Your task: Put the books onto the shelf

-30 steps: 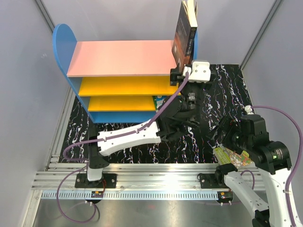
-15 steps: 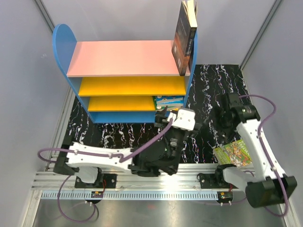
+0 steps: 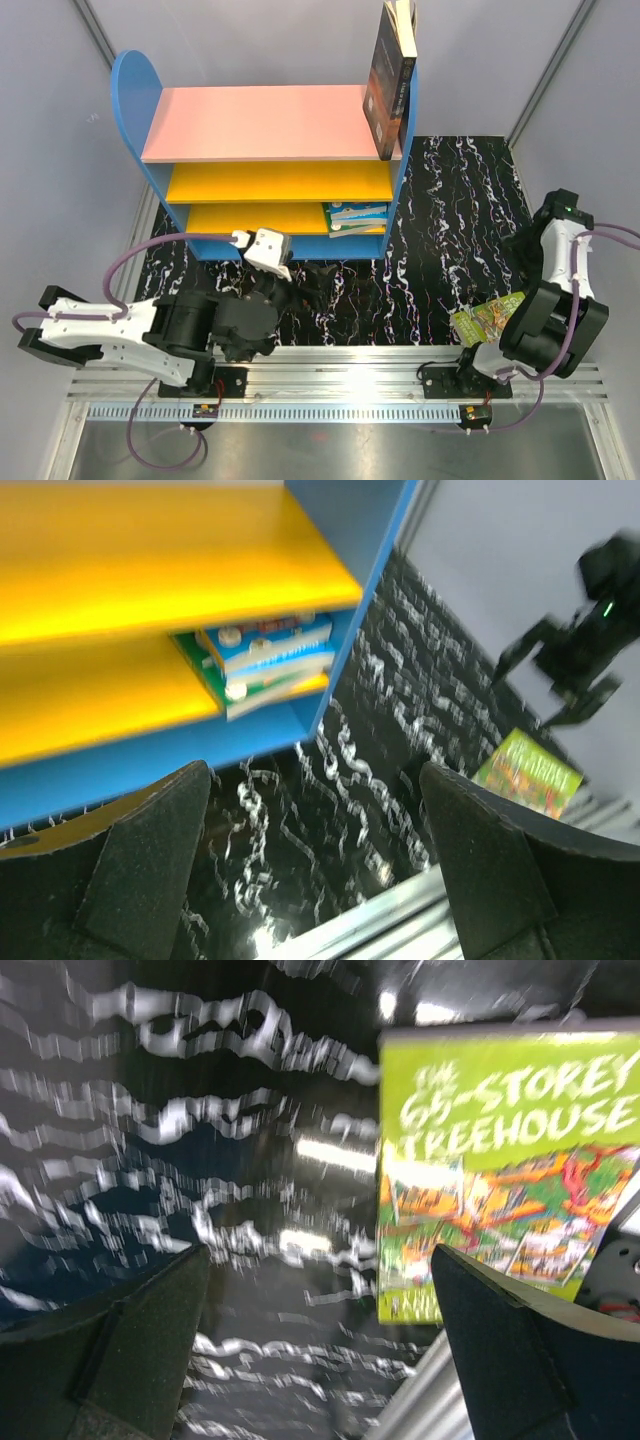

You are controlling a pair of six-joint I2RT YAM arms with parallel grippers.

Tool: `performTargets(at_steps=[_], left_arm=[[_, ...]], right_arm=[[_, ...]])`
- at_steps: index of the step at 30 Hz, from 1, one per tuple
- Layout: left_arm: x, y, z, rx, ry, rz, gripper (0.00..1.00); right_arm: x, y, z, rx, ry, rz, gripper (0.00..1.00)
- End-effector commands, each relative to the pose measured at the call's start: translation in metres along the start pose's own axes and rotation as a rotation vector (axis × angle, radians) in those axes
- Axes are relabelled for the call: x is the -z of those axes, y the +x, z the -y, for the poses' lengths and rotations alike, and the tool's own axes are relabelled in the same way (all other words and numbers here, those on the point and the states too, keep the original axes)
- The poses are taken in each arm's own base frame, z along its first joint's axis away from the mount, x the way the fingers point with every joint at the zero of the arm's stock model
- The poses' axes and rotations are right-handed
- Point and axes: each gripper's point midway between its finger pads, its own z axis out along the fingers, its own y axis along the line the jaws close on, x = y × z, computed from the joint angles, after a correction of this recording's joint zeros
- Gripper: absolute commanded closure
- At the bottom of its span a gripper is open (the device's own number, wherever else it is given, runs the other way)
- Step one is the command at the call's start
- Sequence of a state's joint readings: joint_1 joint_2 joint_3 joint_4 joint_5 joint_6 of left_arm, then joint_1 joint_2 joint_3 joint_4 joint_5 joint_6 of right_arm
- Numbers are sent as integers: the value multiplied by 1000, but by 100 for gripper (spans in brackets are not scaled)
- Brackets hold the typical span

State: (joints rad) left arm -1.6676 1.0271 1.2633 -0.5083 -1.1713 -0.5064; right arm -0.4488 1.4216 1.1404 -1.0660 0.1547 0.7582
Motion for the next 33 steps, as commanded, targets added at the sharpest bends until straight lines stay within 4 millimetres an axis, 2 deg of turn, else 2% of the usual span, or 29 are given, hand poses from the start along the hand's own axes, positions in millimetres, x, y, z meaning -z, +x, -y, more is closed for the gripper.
performTargets(at_steps=[1, 4, 5, 6, 7, 8, 9, 11, 13, 17, 20, 21, 23, 25, 26, 27, 28, 30, 33], left_arm=[[6, 46, -1, 3, 35, -138, 9], [10, 55, -9, 11, 36, -168, 9], [12, 57, -11, 9, 38, -175, 9], [13, 55, -14, 22, 40, -173, 9], [14, 56, -16, 30, 41, -176, 9], [16, 57, -20, 31, 38, -178, 9], [17, 53, -24, 48, 36, -173, 9], [20, 55, -33, 54, 16, -177, 9], [22, 55, -42, 70, -9, -178, 9], [25, 58, -51, 90, -41, -196, 9], [26, 63, -52, 79, -48, -218, 9], [26, 61, -51, 83, -51, -218, 9], [24, 61, -50, 71, -64, -213, 9], [23, 58, -49, 62, -69, -203, 9], [21, 57, -47, 52, -74, -197, 9], [21, 55, -46, 44, -76, -190, 8], [19, 48, -45, 40, -80, -171, 8], [17, 44, -43, 26, -87, -156, 7], [14, 44, -41, 9, -91, -136, 6]], right_arm=[[-5, -44, 7, -128, 12, 139, 0], [-20, -57, 27, -155, 64, 167, 1], [-27, -62, 40, -191, 83, 160, 0], [-39, -56, 50, -196, 102, 125, 0], [-51, -60, 55, -219, 101, 111, 0], [-61, -64, 70, -254, 111, 89, 0], [-72, -57, 77, -275, 106, 47, 0], [-92, -59, 96, -328, 134, 7, 1], [-105, -57, 106, -335, 142, -14, 3], [-116, -59, 115, -325, 155, -12, 4], [-125, -50, 112, -324, 141, -44, 6], [-126, -45, 105, -335, 108, -72, 7], [-128, -30, 93, -364, 46, -135, 19], [-120, -19, 78, -387, -42, -170, 25], [-118, -13, 72, -414, -72, -196, 44], [-113, -5, 64, -425, -115, -237, 51], [-107, -3, 58, -427, -141, -239, 55], [-97, 2, 45, -415, -179, -265, 55], [-76, 27, 22, -338, -202, -331, 54]])
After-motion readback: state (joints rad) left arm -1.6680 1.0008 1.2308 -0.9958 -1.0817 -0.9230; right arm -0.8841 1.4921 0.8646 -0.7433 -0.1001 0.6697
